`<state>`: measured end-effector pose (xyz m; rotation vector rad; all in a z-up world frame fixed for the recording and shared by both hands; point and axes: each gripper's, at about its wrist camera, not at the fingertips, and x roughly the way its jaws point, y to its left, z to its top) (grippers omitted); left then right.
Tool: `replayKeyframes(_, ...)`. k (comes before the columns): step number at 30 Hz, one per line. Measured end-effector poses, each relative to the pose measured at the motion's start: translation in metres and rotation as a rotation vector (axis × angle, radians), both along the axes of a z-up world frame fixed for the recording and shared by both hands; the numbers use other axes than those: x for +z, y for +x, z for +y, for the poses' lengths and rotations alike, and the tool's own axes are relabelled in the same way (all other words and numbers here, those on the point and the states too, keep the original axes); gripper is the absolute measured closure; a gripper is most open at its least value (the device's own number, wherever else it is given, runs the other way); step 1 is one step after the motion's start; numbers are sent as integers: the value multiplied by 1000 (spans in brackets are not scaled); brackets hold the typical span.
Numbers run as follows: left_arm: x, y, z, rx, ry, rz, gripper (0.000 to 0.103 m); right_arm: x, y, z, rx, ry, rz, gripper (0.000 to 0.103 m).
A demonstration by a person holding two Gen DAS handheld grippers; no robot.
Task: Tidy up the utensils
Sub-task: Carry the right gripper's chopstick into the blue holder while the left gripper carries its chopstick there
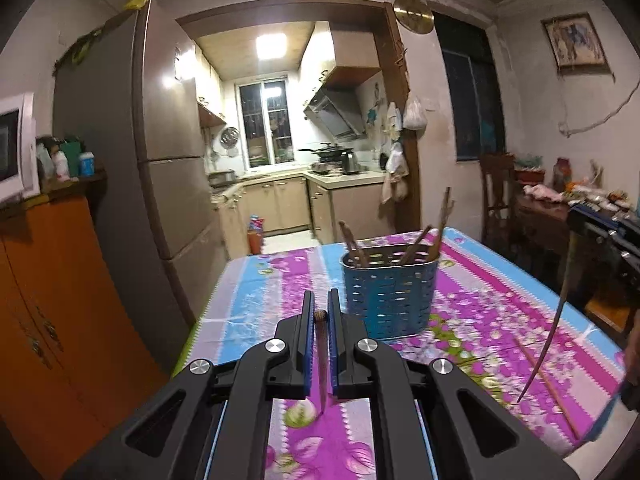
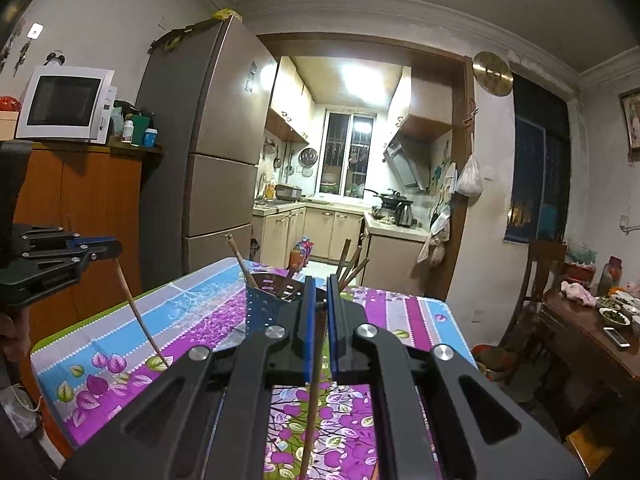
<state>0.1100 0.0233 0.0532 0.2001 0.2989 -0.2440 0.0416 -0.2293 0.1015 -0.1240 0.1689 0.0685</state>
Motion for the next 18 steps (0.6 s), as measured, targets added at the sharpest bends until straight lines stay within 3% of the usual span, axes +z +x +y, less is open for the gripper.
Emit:
replayKeyframes(8,1,6,-3,37,42,-12,95,-5,7,0,12,24,46,99)
replayKeyframes(18,8,10,-9,45,61,-33,95,2,8,0,6,8,25,99)
